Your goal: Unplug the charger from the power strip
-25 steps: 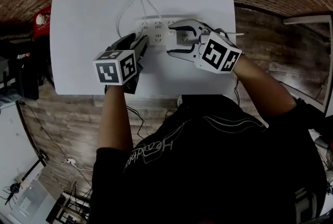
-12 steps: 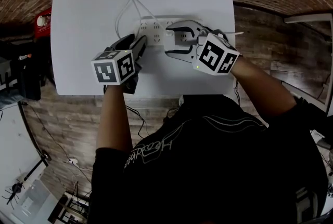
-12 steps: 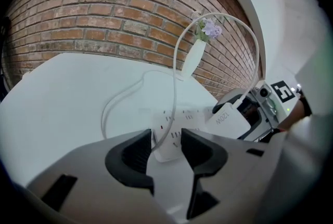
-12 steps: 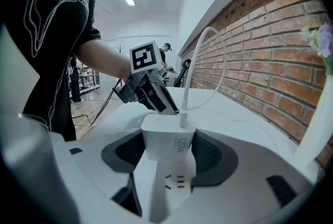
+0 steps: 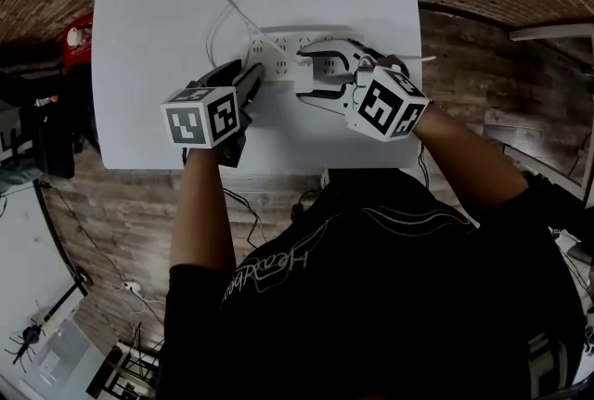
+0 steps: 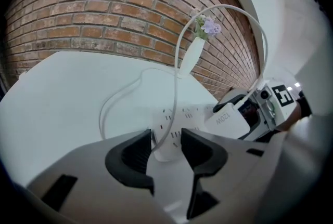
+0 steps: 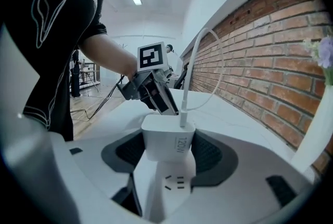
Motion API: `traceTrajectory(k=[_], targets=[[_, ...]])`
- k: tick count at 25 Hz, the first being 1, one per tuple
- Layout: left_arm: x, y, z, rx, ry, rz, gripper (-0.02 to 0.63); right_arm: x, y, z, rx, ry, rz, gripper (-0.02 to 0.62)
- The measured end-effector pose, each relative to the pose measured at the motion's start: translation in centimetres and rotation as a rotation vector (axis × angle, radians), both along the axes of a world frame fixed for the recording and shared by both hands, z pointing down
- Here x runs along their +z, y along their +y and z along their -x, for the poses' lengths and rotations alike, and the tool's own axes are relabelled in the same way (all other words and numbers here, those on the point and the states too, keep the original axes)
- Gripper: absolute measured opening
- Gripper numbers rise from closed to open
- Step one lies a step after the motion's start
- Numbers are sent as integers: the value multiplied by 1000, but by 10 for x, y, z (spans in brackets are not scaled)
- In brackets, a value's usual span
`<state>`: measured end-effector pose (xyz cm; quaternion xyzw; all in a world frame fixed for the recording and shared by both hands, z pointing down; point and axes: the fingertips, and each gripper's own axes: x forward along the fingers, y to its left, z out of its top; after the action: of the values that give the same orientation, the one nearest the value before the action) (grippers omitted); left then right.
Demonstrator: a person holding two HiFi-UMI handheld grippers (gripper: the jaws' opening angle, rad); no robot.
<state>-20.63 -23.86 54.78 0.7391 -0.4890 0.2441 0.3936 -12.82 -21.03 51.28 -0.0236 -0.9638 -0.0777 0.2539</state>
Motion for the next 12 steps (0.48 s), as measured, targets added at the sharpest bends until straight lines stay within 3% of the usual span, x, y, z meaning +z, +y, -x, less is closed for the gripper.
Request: traceTrajectory(k=[8,12], targets=[[-1,0,-3,10,-20,-23,176,-3,-6,0,-6,29,160,244],[-1,1,-2,4,-19,-16,177,-4,-5,0,-6,26,160,244]])
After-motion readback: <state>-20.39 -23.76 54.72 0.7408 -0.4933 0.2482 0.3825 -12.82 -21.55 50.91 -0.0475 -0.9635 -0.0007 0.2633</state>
